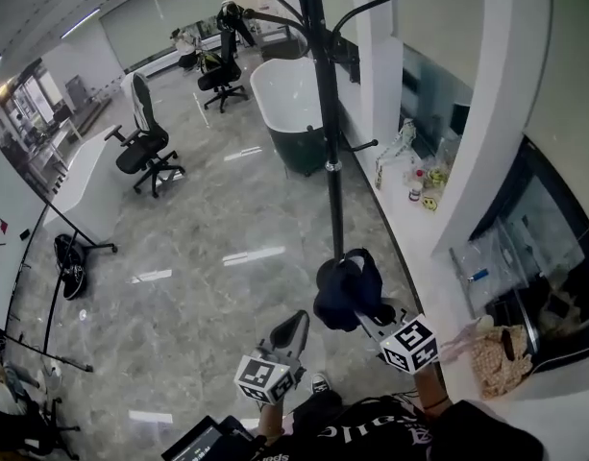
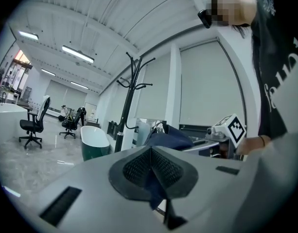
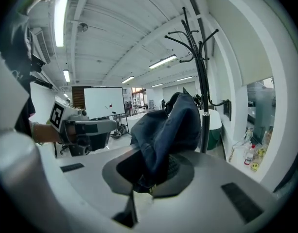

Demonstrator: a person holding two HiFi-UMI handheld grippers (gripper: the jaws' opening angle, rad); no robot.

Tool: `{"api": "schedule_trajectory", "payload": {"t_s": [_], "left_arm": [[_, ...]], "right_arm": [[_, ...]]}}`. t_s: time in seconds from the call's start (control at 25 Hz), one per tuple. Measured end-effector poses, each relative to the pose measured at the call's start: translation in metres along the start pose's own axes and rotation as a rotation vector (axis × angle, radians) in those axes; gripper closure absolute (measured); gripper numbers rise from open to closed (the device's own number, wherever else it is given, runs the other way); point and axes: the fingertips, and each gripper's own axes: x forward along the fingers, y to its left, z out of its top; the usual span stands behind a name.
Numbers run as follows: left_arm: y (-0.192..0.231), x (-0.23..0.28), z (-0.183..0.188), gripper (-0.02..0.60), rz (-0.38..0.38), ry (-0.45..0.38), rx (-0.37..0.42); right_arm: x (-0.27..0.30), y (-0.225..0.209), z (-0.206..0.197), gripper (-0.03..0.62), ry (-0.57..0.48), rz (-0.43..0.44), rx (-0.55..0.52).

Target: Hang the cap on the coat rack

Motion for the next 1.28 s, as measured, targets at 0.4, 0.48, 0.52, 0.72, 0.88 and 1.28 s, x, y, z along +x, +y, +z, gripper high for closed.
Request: {"api": "schedule_trajectory", "payload": {"t_s": [0.4,0.48,0.52,0.72,0.88,1.28], "left_arm": [[0.092,0.009,0.013,0.577,-0.079,0.007,-0.025],[0.1,0.015,0.01,0.577,-0.091,0.0,-0.031],[0.103,0.017,0.008,0.577,-0.098,0.001,-0.038],[0.114,0.012,-0.001,0.577,-0.123,0.019,-0.063],[0.123,0.012,-0.002,0.577,-0.12,0.029,-0.076],[0.161,0.022,0.005,0.577,-0.04,0.023,-0.069]], "right_arm": [[0.08,-0.024,0.106,0.557,-0.102,-0.079,-0.093],[0.084,-0.035,0.127,0.557,-0.128,-0.095,-0.122],[0.085,-0.039,0.139,0.557,-0.138,-0.102,-0.141],[0.096,-0.04,0.205,0.557,-0.187,-0.124,-0.257],[0.111,-0.047,0.258,0.557,-0.247,-0.133,-0.309],[0.169,-0.081,0.344,0.557,-0.324,-0.11,-0.36]]}}
